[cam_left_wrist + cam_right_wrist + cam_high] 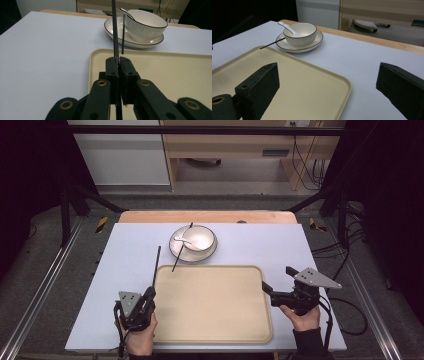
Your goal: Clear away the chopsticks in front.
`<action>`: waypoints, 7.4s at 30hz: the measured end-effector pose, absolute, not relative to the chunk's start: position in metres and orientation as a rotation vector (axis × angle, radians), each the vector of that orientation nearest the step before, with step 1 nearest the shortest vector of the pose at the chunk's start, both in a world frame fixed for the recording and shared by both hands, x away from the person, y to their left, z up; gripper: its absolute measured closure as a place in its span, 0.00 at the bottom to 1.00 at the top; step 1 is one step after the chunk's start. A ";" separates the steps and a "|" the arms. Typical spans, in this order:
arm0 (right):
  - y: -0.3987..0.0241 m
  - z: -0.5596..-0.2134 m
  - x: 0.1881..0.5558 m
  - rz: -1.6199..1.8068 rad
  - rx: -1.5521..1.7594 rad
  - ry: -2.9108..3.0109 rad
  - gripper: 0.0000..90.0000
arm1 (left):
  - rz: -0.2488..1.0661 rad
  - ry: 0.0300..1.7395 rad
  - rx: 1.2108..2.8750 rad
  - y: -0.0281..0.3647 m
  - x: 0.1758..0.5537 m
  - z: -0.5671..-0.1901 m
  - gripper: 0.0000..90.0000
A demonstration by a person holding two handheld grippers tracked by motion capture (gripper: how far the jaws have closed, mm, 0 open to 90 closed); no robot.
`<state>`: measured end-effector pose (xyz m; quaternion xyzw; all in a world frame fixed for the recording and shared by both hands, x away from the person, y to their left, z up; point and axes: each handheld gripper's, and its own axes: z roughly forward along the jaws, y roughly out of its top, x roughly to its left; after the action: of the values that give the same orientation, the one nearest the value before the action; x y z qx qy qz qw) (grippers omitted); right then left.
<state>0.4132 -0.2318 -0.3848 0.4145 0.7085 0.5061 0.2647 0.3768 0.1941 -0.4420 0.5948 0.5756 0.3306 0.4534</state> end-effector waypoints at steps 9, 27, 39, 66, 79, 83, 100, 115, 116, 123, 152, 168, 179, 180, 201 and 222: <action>-0.231 -0.386 0.414 1.362 1.120 1.920 0.05 | 0.826 1.434 1.475 0.185 0.361 -0.456 0.94; -0.230 -0.388 0.415 1.357 1.127 1.931 0.05 | 0.790 1.536 1.567 0.182 0.371 -0.484 0.95; -0.229 -0.389 0.416 1.353 1.125 1.937 0.05 | 0.749 1.588 1.636 0.181 0.379 -0.484 0.94; -0.233 -0.385 0.413 1.372 1.121 1.916 0.05 | 0.743 1.313 1.611 0.198 0.392 -0.433 0.48; -0.233 -0.383 0.412 1.379 1.114 1.906 0.06 | 0.671 1.137 1.688 0.205 0.434 -0.395 0.27; -0.233 -0.383 0.412 1.380 1.116 1.904 0.05 | 0.655 1.115 1.722 0.202 0.449 -0.394 0.22; -0.234 -0.385 0.414 1.377 1.124 1.907 0.06 | 0.667 1.122 1.840 0.197 0.504 -0.408 0.16; -0.236 -0.386 0.415 1.374 1.129 1.905 0.06 | 0.670 1.117 1.965 0.182 0.546 -0.425 0.21; -0.236 -0.386 0.415 1.375 1.129 1.905 0.06 | 0.665 1.120 1.977 0.181 0.549 -0.425 0.22; -0.237 -0.386 0.415 1.379 1.136 1.901 0.06 | 0.655 1.127 2.025 0.175 0.567 -0.430 0.25; -0.235 -0.388 0.417 1.370 1.136 1.913 0.06 | 0.649 1.192 2.051 0.162 0.599 -0.456 0.79; -0.234 -0.388 0.417 1.370 1.144 1.914 0.06 | 0.647 1.257 2.010 0.161 0.601 -0.458 0.94; -0.234 -0.389 0.417 1.367 1.136 1.920 0.06 | 0.677 1.290 1.949 0.168 0.589 -0.450 0.95; -0.233 -0.389 0.417 1.368 1.137 1.919 0.06 | 0.681 1.292 1.943 0.169 0.588 -0.449 0.95; -0.236 -0.387 0.416 1.379 1.139 1.905 0.06 | 0.778 1.390 1.747 0.201 0.532 -0.429 0.95; -0.233 -0.386 0.414 1.388 1.136 1.906 0.06 | 0.793 1.420 1.498 0.205 0.438 -0.428 0.95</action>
<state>0.4137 -0.2328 -0.3857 0.4192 0.7034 0.5121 0.2595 0.4377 0.2048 -0.4275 0.6053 0.5741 0.3205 0.4486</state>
